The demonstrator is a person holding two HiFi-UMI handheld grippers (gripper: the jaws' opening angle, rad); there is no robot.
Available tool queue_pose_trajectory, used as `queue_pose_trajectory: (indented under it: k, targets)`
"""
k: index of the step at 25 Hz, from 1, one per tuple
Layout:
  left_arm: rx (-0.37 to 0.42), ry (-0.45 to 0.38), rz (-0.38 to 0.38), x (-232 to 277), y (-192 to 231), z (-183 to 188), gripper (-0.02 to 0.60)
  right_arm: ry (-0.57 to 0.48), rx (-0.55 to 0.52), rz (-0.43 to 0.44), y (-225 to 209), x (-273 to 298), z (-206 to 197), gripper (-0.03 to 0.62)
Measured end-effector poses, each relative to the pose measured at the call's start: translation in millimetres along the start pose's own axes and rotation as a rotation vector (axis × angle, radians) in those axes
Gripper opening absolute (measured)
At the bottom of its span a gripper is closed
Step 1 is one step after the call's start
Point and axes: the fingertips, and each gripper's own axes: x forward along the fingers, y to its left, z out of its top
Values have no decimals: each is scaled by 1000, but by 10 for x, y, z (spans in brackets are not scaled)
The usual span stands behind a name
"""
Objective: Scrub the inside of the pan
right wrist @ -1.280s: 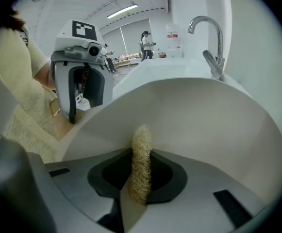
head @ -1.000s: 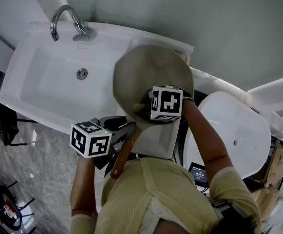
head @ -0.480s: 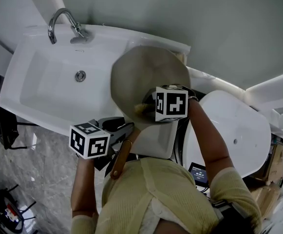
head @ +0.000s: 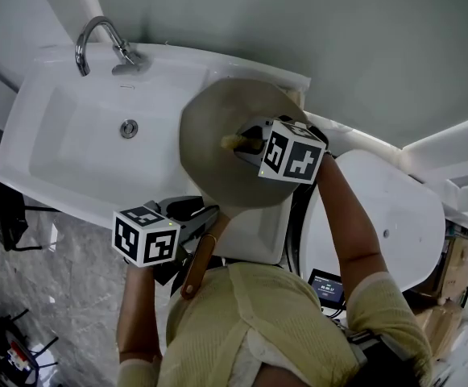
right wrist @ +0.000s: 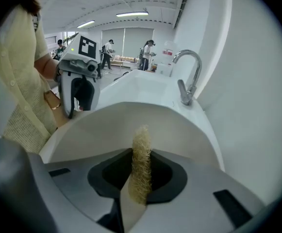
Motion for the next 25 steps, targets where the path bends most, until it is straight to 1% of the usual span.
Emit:
queue_pose_trajectory:
  k: [3,8,14,21,25]
  targets:
    - [0,-2,0,-2,-2,0,178,1,-32,-98,-219,-17,13,84]
    - [-3,-5,5,-1,1,0,179,10,-88,-212,-501,39,8,84]
    - [-4,-8,7,-6,3,2,179,66,-164,-369,-825,85,-74,84]
    - [-12,-22,3,-9,0,4,178,121,-207,-493,-1089,41,-170,84]
    - [-12,-27,1,-6,5,2,178,179,-252,-524,-1146,56,-261,84]
